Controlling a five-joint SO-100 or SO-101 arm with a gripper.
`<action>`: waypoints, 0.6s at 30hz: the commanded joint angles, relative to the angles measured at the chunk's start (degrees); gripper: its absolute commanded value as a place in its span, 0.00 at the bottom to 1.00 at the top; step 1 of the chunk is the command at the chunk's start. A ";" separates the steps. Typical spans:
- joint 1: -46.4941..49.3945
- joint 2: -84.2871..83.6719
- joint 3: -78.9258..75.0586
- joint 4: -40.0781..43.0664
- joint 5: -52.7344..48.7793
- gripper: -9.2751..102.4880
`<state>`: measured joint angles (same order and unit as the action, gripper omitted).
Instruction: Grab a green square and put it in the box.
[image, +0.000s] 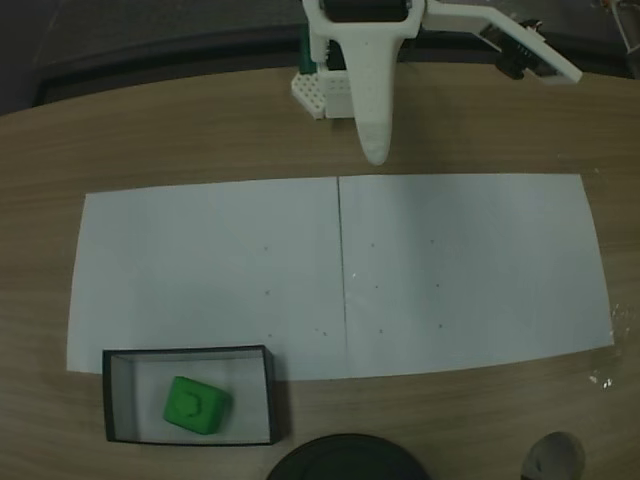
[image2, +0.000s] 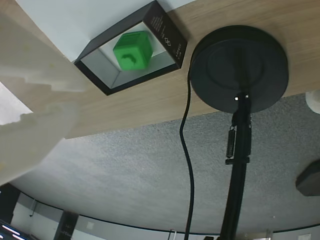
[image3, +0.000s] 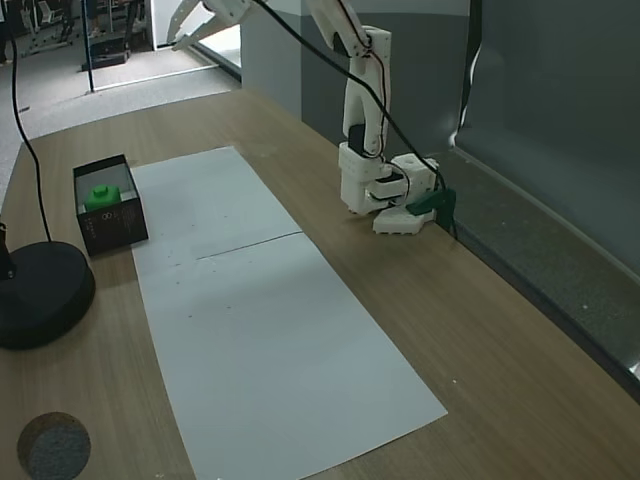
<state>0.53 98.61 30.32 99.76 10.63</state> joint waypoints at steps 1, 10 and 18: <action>-2.90 20.57 15.56 -0.62 -0.09 0.08; -3.96 60.29 64.16 -11.51 -14.15 0.08; -1.76 83.06 88.07 -18.90 -14.68 0.08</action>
<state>-1.41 178.24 115.40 83.06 -4.04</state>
